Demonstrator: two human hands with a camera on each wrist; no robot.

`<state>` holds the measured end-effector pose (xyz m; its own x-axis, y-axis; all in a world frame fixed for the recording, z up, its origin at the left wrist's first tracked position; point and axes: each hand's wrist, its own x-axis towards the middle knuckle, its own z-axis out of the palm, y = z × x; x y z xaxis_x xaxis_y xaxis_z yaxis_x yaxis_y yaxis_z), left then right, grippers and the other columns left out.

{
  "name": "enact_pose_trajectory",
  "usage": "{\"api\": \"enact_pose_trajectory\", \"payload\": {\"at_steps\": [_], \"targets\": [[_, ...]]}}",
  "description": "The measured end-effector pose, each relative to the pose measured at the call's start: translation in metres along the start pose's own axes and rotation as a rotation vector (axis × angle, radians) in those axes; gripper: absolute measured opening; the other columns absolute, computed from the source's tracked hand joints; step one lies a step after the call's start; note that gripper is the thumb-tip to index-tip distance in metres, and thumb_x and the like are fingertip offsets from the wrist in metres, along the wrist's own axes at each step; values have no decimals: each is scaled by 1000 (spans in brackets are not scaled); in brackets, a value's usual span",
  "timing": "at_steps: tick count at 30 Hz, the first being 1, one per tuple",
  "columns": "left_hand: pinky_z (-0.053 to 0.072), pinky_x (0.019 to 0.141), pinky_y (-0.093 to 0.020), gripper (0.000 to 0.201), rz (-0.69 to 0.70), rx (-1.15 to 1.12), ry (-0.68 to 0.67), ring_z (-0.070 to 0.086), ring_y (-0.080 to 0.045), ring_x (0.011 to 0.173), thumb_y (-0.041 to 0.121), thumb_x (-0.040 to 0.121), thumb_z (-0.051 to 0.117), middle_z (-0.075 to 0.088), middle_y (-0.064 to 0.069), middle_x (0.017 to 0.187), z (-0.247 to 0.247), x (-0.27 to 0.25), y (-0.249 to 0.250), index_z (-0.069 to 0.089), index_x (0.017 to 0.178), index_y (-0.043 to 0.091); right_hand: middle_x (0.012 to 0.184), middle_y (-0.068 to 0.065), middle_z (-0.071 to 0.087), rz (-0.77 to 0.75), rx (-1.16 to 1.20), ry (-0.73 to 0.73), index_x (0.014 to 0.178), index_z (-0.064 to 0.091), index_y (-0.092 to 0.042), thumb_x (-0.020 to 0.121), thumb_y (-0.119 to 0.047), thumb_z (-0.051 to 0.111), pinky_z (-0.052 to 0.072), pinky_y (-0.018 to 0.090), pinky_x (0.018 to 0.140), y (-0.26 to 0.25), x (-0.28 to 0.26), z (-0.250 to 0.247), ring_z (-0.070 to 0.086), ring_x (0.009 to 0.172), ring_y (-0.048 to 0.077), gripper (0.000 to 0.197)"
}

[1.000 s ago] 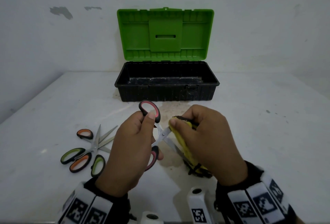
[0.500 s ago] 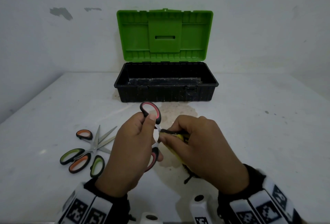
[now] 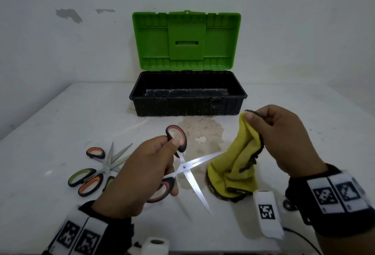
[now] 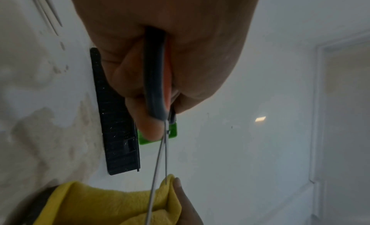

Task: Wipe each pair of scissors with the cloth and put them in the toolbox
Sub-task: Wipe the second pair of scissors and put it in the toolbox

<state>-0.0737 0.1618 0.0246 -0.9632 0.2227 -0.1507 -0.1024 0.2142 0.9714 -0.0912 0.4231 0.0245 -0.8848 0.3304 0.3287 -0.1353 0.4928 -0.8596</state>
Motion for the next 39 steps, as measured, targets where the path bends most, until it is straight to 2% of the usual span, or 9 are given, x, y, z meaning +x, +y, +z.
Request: {"api": "enact_pose_trajectory", "payload": {"at_steps": [4, 7, 11, 14, 16, 20, 25, 34, 39], "targets": [[39, 49, -30, 45, -29, 76, -72, 58, -25, 41, 37, 101, 47, 33, -5, 60, 9, 3, -4, 48, 57, 23, 68, 13, 63, -40, 139, -96, 83, 64, -8, 92, -26, 67, 50, 39, 62, -8, 10, 4, 56, 63, 15, 20], [38, 47, -29, 47, -38, 69, -65, 58, -24, 39, 35, 101, 47, 34, -4, 60, 16, 4, -5, 46, 55, 23, 63, -3, 58, -113, 192, -215, 82, 63, -12, 91, -23, 66, 46, 32, 60, -22, 5, 11, 52, 62, 11, 15], [42, 51, -31, 52, -38, 16, -3, 56, -23, 39, 34, 101, 47, 34, -1, 58, 16, 8, -7, 47, 49, 28, 70, -3, 63, -218, 253, -469, 84, 63, -14, 89, -31, 67, 47, 25, 61, -38, -12, 12, 56, 64, 15, 18], [48, 59, -42, 47, -34, -58, 14, 48, -18, 38, 33, 101, 48, 33, 0, 58, 15, 9, -8, 52, 55, 25, 90, 8, 73, -236, 246, -674, 87, 66, -14, 90, -28, 67, 58, 45, 77, -42, -23, 10, 70, 85, 30, 15], [51, 54, -37, 47, -12, -58, 28, 42, -16, 43, 33, 101, 48, 34, 0, 57, 15, 10, -7, 56, 55, 26, 95, 9, 75, -211, 260, -742, 87, 69, -16, 93, -29, 62, 55, 52, 87, -41, -29, 13, 70, 96, 31, 16], [48, 49, -32, 48, 52, -12, 14, 50, -25, 45, 31, 101, 47, 36, 2, 52, 16, 9, -6, 57, 54, 30, 99, 0, 72, -209, 225, -550, 93, 69, -16, 90, -17, 69, 56, 45, 89, -30, -33, 27, 69, 97, 21, 2], [45, 42, -22, 47, 126, 41, 25, 55, -34, 51, 29, 102, 47, 39, 0, 53, 14, 7, -7, 58, 56, 35, 107, -16, 65, -336, -121, -535, 103, 70, -30, 81, -28, 79, 49, 15, 84, -23, -34, 32, 61, 100, 3, 25], [47, 44, -24, 32, 186, 87, -21, 54, -26, 48, 30, 99, 50, 46, -4, 52, 13, 1, -10, 62, 70, 27, 86, -8, 72, -264, -219, -849, 93, 75, -25, 87, -41, 70, 53, 25, 72, -32, -31, 33, 65, 78, 7, 18], [48, 44, -24, 29, 201, 111, 22, 57, -28, 46, 32, 99, 48, 46, 3, 49, 9, -1, -11, 64, 79, 19, 86, -12, 71, -265, -157, -874, 96, 74, -22, 91, -35, 67, 49, 16, 72, -31, -28, 30, 64, 79, 4, 15]]}}
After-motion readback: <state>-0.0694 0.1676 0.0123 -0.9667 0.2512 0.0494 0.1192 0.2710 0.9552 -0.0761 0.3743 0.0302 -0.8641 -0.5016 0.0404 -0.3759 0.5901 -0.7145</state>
